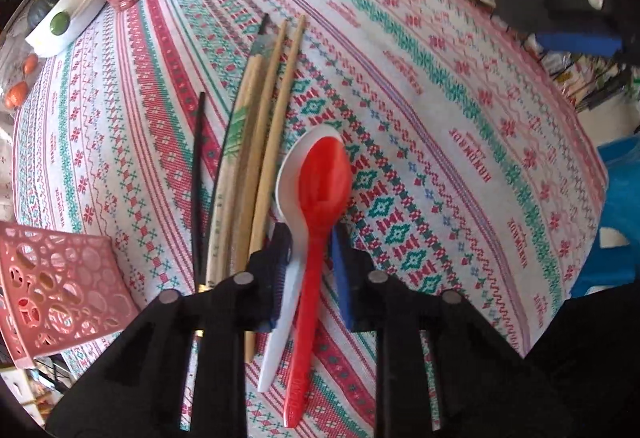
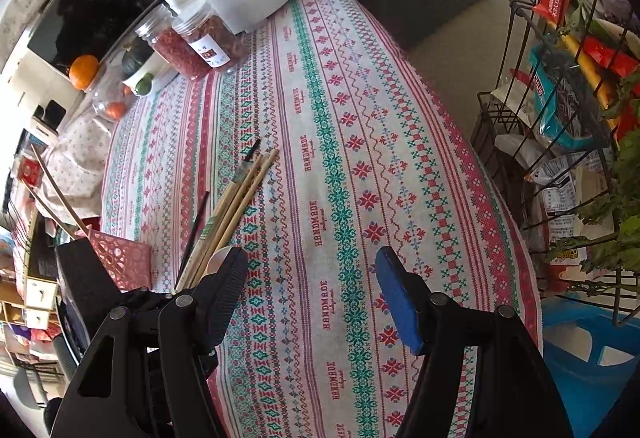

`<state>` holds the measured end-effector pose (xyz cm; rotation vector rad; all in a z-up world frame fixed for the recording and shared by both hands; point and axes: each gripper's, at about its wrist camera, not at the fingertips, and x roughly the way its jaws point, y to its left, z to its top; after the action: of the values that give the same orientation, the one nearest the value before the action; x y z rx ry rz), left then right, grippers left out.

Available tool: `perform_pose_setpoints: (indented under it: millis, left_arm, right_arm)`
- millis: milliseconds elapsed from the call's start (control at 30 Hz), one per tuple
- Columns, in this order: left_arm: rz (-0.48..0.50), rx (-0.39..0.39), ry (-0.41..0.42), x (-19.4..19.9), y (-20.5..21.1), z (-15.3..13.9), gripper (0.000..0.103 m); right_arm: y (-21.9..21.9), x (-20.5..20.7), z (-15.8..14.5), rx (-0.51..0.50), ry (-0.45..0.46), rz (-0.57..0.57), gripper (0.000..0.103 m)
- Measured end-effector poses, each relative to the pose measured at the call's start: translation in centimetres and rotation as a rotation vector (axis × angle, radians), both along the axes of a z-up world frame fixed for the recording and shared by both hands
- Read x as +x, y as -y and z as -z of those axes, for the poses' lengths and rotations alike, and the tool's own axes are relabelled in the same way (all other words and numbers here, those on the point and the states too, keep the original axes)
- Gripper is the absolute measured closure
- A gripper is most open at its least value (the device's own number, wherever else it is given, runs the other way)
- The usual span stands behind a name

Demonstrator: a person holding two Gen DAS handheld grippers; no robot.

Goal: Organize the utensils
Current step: 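Move the left gripper to the red spoon and grasp it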

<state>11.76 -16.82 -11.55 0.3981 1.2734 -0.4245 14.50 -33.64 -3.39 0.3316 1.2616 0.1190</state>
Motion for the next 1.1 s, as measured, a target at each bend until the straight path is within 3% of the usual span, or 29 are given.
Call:
perform_pose_setpoints:
  millis: [33,200,400,533,600,667,700,733,867,1000,1100]
  left_arm:
    - [0.015,0.016,0.01,-0.1,0.4,-0.1,0.089]
    - [0.029,-0.032,0.007,-0.4,1.0,-1.0,0.093]
    - [0.006,-0.108,-0.014,-1.1,-0.3,-3.0,0.093]
    - [-0.015,-0.115,0.016,-1.7,-1.1,-3.4,0.094]
    - [-0.022,-0.162,-0.017,-1.8,-1.3,-3.5,0.094]
    - [-0.044,-0.195,-0.028,-1.1,-1.6,-3.5,0.085]
    - [-0.046,-0.199,-0.033,-1.0,-1.4,-3.4,0.071]
    - [-0.047,-0.192,-0.039,-1.1,-1.3,-3.3,0.064]
    - [0.003,-0.125,-0.022,-0.9,-0.3,-2.6,0.065]
    - [0.075,-0.071,0.006,-1.7,0.9,-2.3,0.083]
    - [0.092,-0.018,0.035,-1.9,1.4,-1.8,0.087]
  right_arm:
    - [0.0,0.0,0.0,-0.001,-0.001,0.0,0.034]
    - [0.0,0.1,0.2,-0.008,-0.005,0.005,0.034]
    - [0.1,0.1,0.4,-0.011,-0.011,0.008,0.034]
    - [0.1,0.1,0.5,-0.012,-0.017,0.007,0.034]
    - [0.1,0.2,0.5,-0.013,-0.018,0.005,0.034]
    - [0.0,0.2,0.6,-0.014,-0.019,0.004,0.034]
    - [0.0,0.2,0.6,-0.014,-0.02,0.004,0.034]
    - [-0.1,0.2,0.6,-0.013,-0.021,0.003,0.034]
    - [-0.1,0.2,0.6,-0.013,-0.022,0.003,0.034]
    - [0.2,0.2,0.7,-0.012,-0.025,0.011,0.034]
    - [0.2,0.1,0.7,-0.01,-0.026,0.008,0.034]
